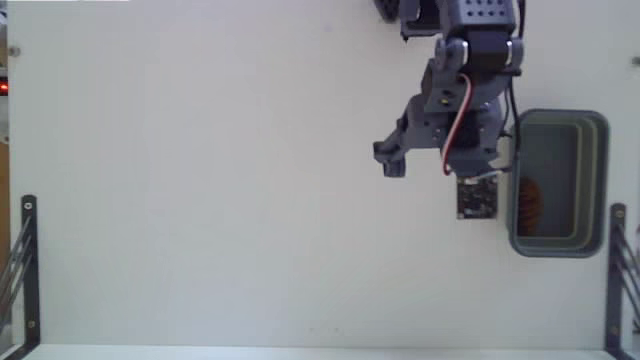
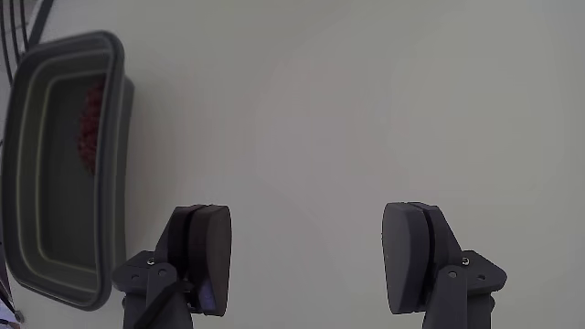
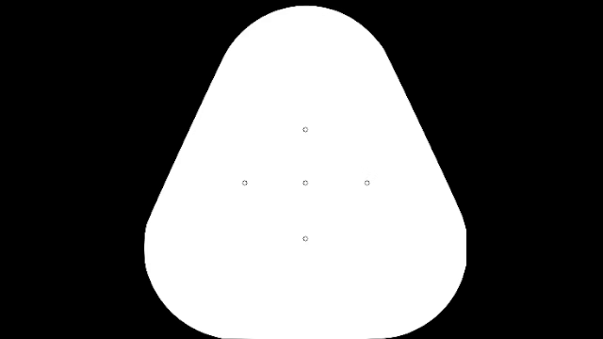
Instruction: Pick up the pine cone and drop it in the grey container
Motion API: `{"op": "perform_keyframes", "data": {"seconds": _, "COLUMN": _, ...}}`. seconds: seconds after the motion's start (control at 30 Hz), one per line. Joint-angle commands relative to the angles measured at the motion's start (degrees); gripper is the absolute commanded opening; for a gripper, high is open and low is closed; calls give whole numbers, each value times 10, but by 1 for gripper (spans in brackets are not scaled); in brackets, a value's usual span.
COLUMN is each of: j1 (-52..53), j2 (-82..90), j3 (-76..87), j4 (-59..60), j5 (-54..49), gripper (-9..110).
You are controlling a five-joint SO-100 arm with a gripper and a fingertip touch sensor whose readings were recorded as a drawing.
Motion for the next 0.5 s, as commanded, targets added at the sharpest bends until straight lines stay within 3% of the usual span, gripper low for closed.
{"op": "perform_keyframes", "data": {"seconds": 0.0, "j1": 13, "j2": 45, "j3": 11, "j4": 9, "j5": 2, "gripper": 110}}
{"op": "perform_keyframes", "data": {"seconds": 0.47, "j1": 31, "j2": 68, "j3": 34, "j4": 9, "j5": 2, "gripper": 110}}
